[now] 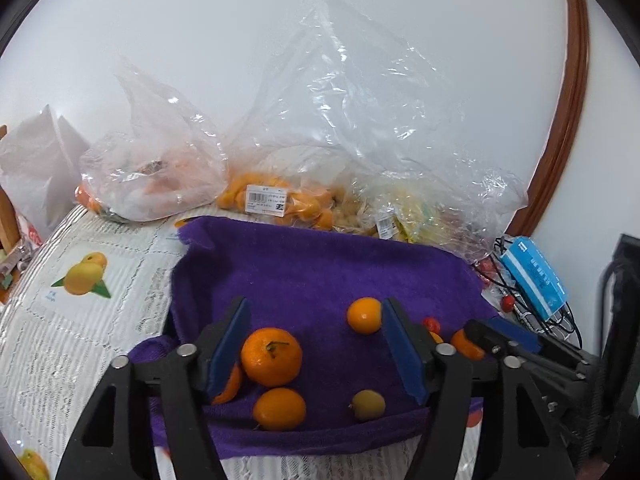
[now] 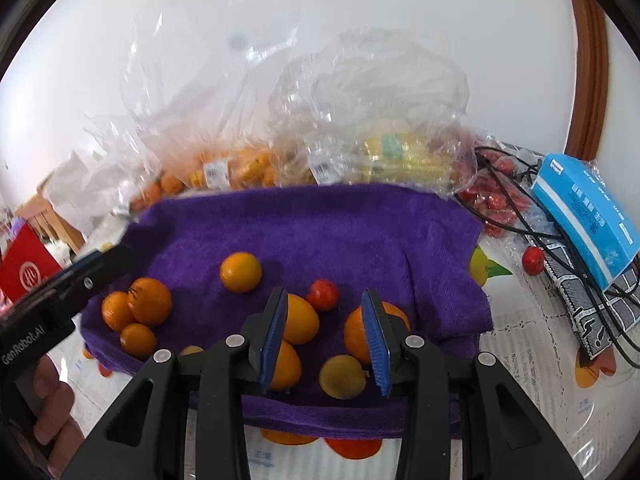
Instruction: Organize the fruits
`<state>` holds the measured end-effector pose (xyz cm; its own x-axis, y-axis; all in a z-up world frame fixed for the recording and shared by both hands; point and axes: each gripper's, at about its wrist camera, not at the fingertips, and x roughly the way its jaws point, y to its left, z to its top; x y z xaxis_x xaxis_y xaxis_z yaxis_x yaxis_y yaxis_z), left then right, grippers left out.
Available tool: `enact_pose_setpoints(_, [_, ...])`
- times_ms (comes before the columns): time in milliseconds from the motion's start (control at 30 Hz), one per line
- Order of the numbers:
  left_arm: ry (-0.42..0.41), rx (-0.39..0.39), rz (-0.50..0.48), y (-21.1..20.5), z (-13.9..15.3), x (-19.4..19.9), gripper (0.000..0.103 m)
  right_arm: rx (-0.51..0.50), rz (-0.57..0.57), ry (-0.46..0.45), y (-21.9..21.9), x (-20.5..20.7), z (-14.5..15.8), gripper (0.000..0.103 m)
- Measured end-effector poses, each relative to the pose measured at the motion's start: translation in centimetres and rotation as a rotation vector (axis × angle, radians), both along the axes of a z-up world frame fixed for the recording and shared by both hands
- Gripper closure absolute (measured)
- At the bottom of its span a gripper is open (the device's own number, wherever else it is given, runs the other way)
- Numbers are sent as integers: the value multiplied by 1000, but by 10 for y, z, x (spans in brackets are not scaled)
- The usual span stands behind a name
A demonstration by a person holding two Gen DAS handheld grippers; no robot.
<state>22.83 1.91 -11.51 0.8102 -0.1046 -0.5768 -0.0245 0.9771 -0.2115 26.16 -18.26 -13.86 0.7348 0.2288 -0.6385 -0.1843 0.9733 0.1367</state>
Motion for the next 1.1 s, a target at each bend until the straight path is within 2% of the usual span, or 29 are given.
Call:
enact_pose_setpoints(67, [37,16,21,2,1,-4,35,8,-13,-14,0,-6,9,54])
enact_pose_setpoints(200, [101,41,8,6,5,-23,35,-2,-32,-28,-1,-30,30,51])
enact_pose_setpoints(333, [81,84,18,6,21,-54,35,-30,-59,-40,-2,-57,47,45])
enact_pose_setpoints(467, [60,106,4,2,39,-87,34,-30,-83,-10,-7,-89,61,42])
enact_pose_setpoints(533, [56,118,1,-1,49,-99,29,-41,-96,4,-9,-102,64,42])
enact_pose_setpoints(733, [17,150,-9,-9,68,-143,23,-29,-102,15,-20,-147,75,40])
enact_pose_setpoints(867, [5,142,-8,-12,77,-168,19,-53,-129,-48,-24,-185,88,18])
enact_pose_setpoints(1033, [-22,155,-11,-14,88,-199,15,-28,-135,-100,-29,-224,102,6])
enact_pose_setpoints(1100, [-33,154,-9,-14,93,-210,15,-28,-133,-92,-30,-234,106,3])
